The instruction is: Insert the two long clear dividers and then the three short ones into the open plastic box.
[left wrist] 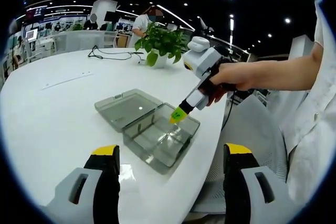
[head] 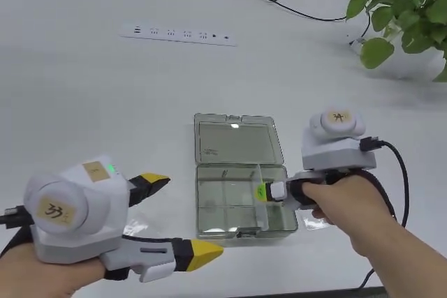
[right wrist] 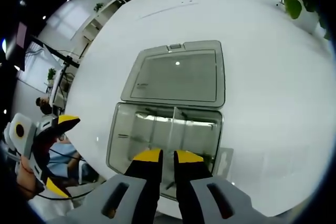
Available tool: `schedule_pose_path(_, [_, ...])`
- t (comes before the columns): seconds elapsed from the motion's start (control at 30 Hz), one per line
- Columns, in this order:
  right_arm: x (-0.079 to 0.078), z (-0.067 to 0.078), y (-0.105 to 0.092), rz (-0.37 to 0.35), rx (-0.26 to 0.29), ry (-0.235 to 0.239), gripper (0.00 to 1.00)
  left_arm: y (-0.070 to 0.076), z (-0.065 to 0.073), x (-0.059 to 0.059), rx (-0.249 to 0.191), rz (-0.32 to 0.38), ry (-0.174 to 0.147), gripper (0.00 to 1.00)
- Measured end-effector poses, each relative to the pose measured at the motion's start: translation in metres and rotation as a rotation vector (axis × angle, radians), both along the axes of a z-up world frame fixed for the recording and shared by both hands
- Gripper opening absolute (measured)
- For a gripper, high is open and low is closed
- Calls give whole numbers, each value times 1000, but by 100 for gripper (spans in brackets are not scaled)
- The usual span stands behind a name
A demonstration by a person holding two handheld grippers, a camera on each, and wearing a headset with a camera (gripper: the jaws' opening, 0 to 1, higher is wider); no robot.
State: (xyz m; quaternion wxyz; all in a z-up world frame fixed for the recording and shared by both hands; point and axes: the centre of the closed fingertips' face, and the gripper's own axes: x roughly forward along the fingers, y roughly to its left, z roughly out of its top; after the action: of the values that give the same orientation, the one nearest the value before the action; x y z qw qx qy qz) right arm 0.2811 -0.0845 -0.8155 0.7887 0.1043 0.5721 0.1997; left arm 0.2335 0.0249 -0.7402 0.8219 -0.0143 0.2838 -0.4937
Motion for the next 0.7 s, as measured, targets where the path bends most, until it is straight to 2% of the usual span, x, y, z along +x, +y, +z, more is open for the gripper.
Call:
schedule_pose_path(0.13, [-1, -3, 0, 1, 3, 6, 10, 2, -1, 0, 4, 7, 1, 82])
schedule_pose_path(0.43, [-2, -1, 1, 4, 45, -19, 12, 7, 2, -2, 16, 26, 0, 82])
schedule_pose_path(0.53, [-2, 4, 3, -7, 87, -30, 17, 8, 2, -3, 22, 34, -1, 82])
schedule_pose_path(0.7, [-2, 15, 0, 8, 112, -66, 17, 10, 5, -3, 33, 49, -6, 82])
